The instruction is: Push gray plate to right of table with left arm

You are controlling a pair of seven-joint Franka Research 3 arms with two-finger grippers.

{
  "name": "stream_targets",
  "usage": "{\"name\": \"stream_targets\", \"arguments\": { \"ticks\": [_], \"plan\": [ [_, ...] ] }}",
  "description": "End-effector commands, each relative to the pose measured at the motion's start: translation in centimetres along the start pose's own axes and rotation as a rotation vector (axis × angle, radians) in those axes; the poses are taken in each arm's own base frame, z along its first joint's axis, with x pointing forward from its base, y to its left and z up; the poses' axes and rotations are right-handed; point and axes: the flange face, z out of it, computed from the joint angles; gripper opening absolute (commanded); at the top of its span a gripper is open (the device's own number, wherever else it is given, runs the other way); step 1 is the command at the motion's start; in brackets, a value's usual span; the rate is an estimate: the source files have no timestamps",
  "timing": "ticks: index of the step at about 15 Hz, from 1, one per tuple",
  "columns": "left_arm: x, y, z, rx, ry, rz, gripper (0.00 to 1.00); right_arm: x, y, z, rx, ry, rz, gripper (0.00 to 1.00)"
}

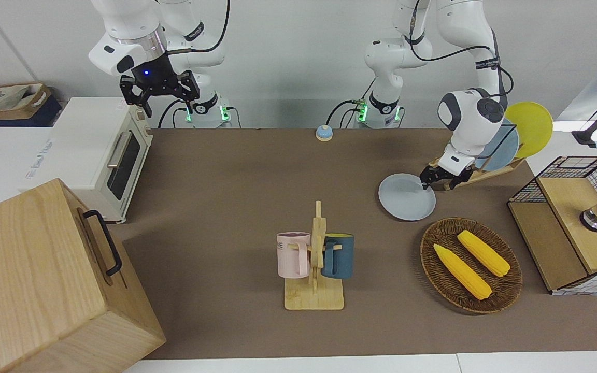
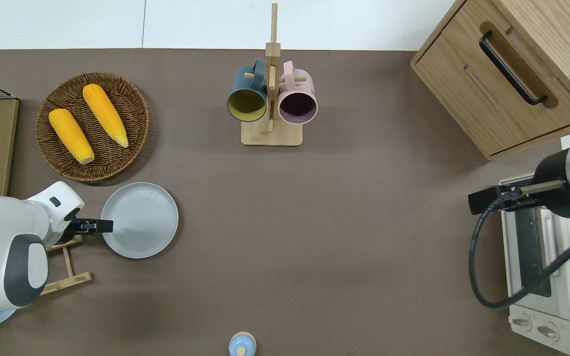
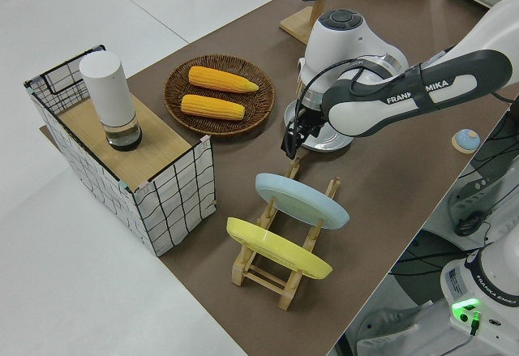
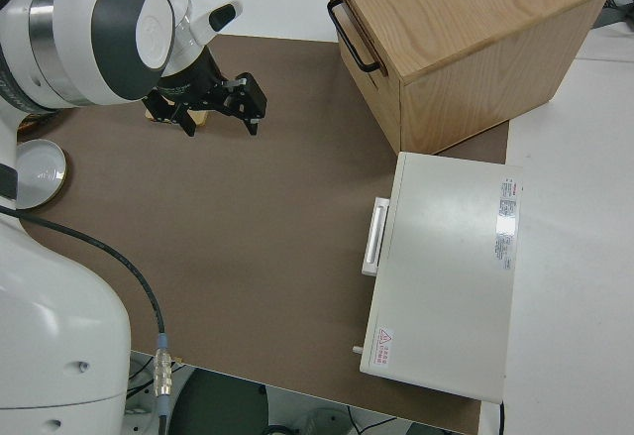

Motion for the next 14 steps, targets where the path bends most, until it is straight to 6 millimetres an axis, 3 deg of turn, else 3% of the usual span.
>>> {"name": "stream_targets", "arguments": {
  "ticks": [1, 5, 8, 12, 14],
  "plan": [
    [-0.21, 0.34, 1.33, 0.010, 0.015, 0.023, 0.99, -0.37, 0.22, -0.38, 0.010, -0.002, 0.005, 0.983],
    [-0.04, 0.91, 2.06, 0.009, 0.017, 0.030, 0.99, -0.37, 0.22, -0.38, 0.010, -0.002, 0.005, 0.983],
    [0.01, 1.06, 2.25, 0.007, 0.017, 0.029, 0.90, -0.39, 0.22, -0.37, 0.009, -0.004, 0.005, 0.983],
    [0.02, 1.21, 2.25, 0.006, 0.018, 0.023, 0.59, -0.37, 0.14, -0.38, 0.009, -0.002, 0.003, 0.983],
    [0.02, 1.21, 2.26, 0.006, 0.017, 0.023, 0.37, -0.37, 0.14, -0.38, 0.009, -0.002, 0.003, 0.983]
  ]
}}
